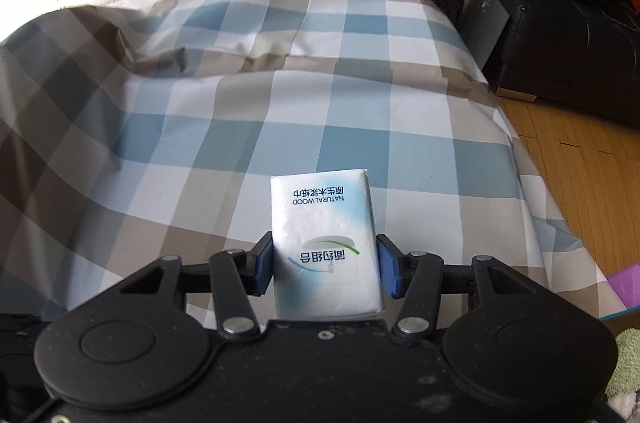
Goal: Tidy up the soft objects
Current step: 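Grasp a small white tissue pack with the left tool while the right tool grasps another white pack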
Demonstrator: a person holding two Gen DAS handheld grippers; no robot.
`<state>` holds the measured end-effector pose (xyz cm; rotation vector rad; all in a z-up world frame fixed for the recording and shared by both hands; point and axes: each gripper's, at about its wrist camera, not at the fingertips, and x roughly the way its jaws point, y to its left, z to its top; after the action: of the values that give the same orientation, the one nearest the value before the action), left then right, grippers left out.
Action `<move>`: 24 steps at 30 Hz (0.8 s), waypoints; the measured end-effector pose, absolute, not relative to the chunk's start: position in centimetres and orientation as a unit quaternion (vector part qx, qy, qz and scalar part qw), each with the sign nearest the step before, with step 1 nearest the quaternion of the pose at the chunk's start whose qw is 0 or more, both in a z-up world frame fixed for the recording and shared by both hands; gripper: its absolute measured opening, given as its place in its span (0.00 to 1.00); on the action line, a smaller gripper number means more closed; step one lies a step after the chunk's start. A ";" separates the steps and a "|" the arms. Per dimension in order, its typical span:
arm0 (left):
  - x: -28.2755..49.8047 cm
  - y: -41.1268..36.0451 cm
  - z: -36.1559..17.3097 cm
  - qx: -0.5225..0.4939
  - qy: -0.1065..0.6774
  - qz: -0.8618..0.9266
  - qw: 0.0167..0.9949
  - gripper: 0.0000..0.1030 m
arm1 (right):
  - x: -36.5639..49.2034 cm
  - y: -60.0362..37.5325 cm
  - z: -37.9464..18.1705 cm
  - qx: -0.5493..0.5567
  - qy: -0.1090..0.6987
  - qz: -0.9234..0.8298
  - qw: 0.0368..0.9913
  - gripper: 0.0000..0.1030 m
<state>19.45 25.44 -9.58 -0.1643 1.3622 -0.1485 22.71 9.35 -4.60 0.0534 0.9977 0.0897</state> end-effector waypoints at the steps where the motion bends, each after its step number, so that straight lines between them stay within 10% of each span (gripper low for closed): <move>1: 19.5 25.3 -9.8 -0.074 0.630 -0.073 0.769 0.85 | 22.4 9.1 -4.2 0.030 0.475 0.041 0.878 0.50; 12: 20.9 25.5 -10.6 -0.023 0.615 -0.074 0.785 0.81 | 19.1 6.0 -1.5 0.056 0.452 0.017 0.890 0.50; 19: 20.1 24.2 -10.0 0.028 0.587 -0.093 0.803 0.49 | 17.1 3.6 0.2 0.081 0.441 0.001 0.894 0.50; 24: 20.3 24.2 -9.9 0.024 0.583 -0.096 0.807 0.49 | 14.2 0.8 2.9 0.098 0.415 -0.019 0.904 0.50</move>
<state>20.31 24.20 -9.86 0.0522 1.2470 -0.2049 14.21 0.77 2.87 0.2027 0.8567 -0.0383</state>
